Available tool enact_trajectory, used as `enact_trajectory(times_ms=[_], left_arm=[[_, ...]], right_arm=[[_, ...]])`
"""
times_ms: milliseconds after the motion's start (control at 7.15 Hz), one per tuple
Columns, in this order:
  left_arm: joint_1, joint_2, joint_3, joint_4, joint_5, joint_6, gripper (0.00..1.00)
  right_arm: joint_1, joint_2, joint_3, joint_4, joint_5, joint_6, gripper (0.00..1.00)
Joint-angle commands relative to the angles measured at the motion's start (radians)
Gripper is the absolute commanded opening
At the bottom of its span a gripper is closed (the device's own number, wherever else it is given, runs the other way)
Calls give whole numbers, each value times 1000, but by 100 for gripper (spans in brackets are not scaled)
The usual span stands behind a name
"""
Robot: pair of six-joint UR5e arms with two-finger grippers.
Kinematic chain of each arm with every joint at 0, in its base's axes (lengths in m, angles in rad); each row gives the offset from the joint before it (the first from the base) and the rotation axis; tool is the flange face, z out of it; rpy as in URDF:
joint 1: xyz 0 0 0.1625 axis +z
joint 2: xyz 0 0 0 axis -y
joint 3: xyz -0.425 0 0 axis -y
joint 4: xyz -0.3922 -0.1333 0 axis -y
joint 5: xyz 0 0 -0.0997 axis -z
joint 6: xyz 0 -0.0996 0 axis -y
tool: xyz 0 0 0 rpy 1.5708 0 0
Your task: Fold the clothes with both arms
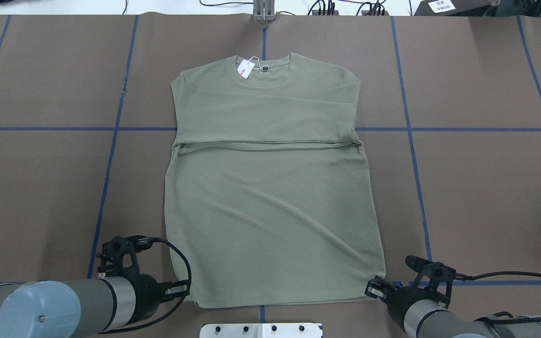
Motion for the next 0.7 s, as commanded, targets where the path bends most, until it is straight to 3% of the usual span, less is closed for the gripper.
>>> enact_trajectory(times_ms=[0,280,419,559], left_arm=[[-6,10,-106,44,-18,4,0],[-13,-14,-372,342,-134,4,0],[-19,-52,-454,459,-166,4,0],[-79,-124,-449,531,-215,24,0]], right_arm=[[2,-4,211,-241,63,-5,0],[-7,25,457,-510,164,-5,0],[-6,66,503,-571,188,-5,0],[43,115,510,-628,220,-12,0]])
